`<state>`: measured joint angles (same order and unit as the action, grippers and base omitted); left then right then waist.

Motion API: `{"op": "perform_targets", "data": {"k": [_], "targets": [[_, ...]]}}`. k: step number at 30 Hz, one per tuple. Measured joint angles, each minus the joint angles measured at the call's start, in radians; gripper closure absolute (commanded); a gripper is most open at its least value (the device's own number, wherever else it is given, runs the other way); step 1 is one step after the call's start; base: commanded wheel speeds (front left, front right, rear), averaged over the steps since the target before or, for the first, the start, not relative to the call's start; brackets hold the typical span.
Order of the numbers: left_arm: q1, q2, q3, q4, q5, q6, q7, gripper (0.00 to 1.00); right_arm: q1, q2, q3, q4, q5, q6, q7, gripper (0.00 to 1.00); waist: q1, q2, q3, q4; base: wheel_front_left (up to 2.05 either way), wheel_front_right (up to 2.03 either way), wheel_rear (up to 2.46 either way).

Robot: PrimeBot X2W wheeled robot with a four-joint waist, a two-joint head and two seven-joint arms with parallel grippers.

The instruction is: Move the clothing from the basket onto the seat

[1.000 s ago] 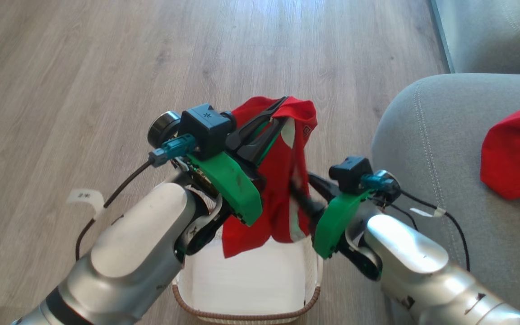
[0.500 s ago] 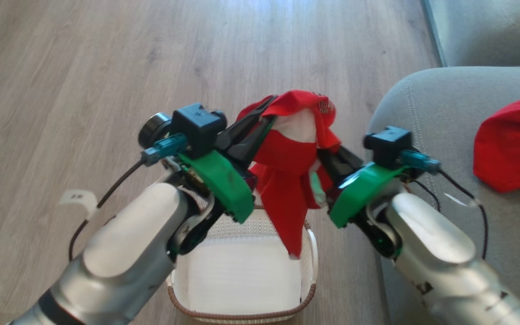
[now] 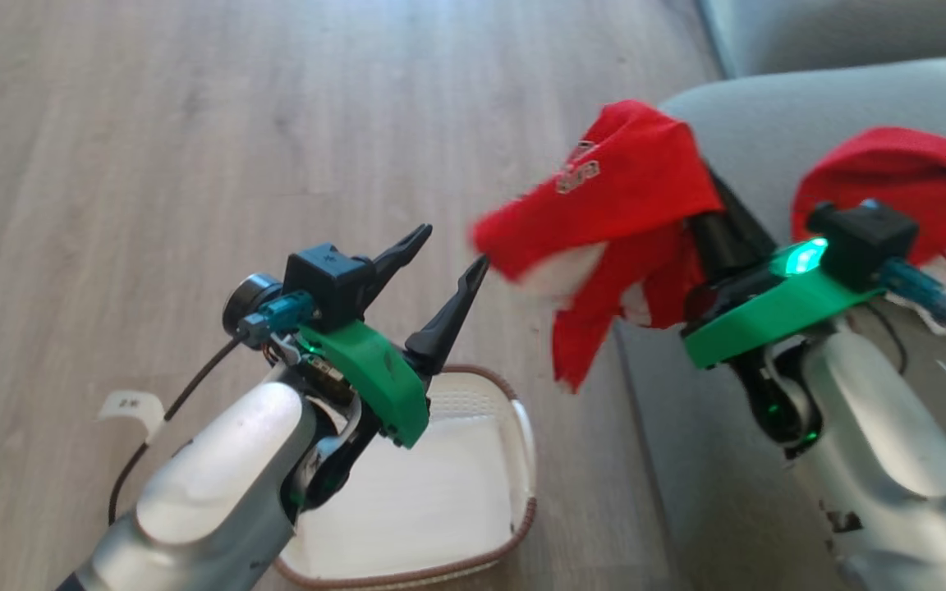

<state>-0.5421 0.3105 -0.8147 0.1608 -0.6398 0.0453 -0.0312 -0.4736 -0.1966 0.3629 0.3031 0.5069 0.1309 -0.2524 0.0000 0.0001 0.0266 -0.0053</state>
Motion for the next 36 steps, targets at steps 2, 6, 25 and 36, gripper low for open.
{"op": "perform_targets", "data": {"k": [2,6,25,36], "targets": [[0.005,0.002,-0.005,0.001,0.000,0.004,-0.001,0.00,0.016,-0.002,-0.032,-0.031,-0.008,0.000,0.000,1.00,0.0000,0.0000,0.005,-0.027,0.00,0.00,0.00],[0.028,0.008,-0.011,0.002,0.002,0.009,-0.014,0.00,0.035,-0.016,-0.080,-0.087,-0.026,0.000,0.000,1.00,0.0000,0.0000,0.017,-0.089,0.00,0.00,0.00],[0.038,0.030,-0.016,-0.017,0.030,0.016,-0.076,0.00,0.122,-0.042,-0.178,-0.253,-0.049,0.000,0.000,1.00,0.0000,0.0000,0.062,-0.440,0.00,0.00,0.00],[0.037,0.030,-0.022,-0.020,0.030,0.016,-0.076,0.00,0.164,-0.042,-0.215,-0.296,-0.050,0.000,0.000,1.00,0.0000,0.0000,0.083,-0.523,0.00,0.00,0.00]]}}
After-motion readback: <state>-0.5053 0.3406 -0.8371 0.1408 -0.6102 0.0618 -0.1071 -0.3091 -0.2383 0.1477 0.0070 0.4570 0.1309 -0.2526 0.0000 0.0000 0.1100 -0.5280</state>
